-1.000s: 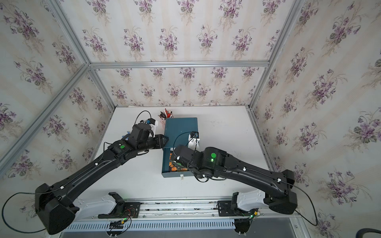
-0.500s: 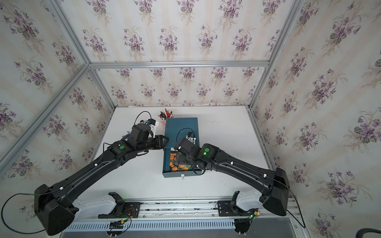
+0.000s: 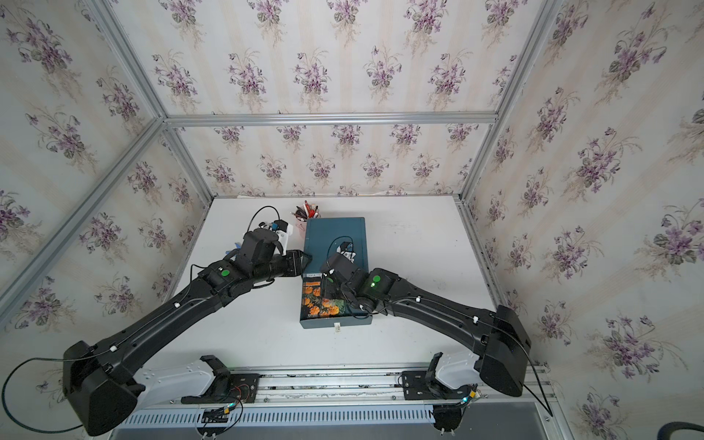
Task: Take the seed bags out of the drawer
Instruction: Pick up the seed packet from the drawer.
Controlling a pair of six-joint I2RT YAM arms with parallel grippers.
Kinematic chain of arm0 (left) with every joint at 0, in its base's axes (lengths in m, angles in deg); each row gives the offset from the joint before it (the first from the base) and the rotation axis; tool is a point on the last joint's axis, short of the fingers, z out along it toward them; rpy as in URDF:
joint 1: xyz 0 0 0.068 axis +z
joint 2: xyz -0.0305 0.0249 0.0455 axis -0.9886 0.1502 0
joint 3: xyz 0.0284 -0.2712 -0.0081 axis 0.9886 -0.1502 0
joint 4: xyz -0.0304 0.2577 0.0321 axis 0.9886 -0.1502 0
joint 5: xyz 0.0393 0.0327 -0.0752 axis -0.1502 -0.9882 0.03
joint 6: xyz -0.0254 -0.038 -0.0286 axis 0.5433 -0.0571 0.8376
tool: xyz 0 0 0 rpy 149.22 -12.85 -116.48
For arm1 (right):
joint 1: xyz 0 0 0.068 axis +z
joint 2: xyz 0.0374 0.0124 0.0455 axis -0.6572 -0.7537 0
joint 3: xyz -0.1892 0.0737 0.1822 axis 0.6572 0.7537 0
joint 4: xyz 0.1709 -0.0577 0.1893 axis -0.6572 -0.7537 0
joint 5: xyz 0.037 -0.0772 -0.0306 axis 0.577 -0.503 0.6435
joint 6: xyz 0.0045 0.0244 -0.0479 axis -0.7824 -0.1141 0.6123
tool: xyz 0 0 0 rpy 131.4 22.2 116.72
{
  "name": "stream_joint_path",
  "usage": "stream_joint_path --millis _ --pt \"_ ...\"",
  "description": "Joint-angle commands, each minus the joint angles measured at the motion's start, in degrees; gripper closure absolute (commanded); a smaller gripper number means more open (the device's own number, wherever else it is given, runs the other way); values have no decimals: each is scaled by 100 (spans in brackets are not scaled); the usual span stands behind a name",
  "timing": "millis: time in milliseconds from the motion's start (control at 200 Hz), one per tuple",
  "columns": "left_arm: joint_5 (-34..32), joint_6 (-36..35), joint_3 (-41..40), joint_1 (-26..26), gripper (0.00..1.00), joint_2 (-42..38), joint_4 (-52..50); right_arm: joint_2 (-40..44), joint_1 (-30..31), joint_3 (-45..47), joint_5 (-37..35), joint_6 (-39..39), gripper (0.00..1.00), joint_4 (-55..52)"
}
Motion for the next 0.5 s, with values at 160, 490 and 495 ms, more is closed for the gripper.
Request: stream_joint_path --millis 160,490,495 --pt "-10 -165 -135 -6 54 111 -1190 20 15 64 336 -108 72 -337" --pt "-124 -130 -157 -5 55 106 -1241 393 186 -203 -29 -23 100 -722" --pt "-124 -131 -157 -6 55 110 -1247 402 197 -215 -41 -17 100 -738"
